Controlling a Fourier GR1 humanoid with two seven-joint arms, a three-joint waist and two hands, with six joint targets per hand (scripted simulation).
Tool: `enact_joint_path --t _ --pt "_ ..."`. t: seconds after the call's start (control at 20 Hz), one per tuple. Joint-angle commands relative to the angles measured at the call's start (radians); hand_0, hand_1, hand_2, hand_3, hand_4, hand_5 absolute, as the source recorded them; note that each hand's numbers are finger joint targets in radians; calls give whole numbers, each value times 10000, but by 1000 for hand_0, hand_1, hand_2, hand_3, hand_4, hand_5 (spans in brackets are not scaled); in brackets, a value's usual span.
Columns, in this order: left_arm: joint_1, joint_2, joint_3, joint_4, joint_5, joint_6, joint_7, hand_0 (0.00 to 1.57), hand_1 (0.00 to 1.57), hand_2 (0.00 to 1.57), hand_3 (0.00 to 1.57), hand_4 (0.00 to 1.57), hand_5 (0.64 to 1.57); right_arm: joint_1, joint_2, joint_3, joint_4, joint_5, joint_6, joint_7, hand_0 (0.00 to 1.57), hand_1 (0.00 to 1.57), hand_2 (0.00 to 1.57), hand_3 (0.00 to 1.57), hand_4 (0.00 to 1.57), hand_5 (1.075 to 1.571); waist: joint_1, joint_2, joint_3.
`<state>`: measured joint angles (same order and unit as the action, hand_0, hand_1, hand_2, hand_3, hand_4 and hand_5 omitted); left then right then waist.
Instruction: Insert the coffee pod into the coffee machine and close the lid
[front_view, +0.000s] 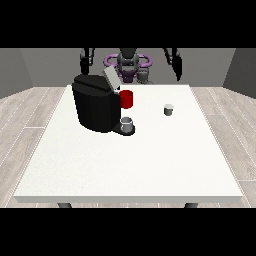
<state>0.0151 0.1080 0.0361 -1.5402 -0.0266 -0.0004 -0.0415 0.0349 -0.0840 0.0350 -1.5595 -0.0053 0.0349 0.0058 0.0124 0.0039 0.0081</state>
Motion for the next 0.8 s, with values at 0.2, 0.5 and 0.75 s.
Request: enact_joint_path --t 0.2,0.5,0.75 --pt "-343 797 723 213 873 -1368 -1280 0 0 0 0 213 1571 -39 -204 -506 264 -166 112 -44 0 0 0 0 128 1571 -141 -243 -83" --pt "-1831 1974 1186 1230 76 -1348 -980 0 0 0 0 0 1571 -853 621 -934 -13 -12 -1251 -1130 0 0 0 0 181 1571 -950 577 -82" --pt "-2888 2743 1835 2956 466 -2120 -845 0 0 0 0 0 1571 -1156 497 -744 -325 -145 -1132 -1182 0 0 0 0 169 1571 -1432 1154 -85"
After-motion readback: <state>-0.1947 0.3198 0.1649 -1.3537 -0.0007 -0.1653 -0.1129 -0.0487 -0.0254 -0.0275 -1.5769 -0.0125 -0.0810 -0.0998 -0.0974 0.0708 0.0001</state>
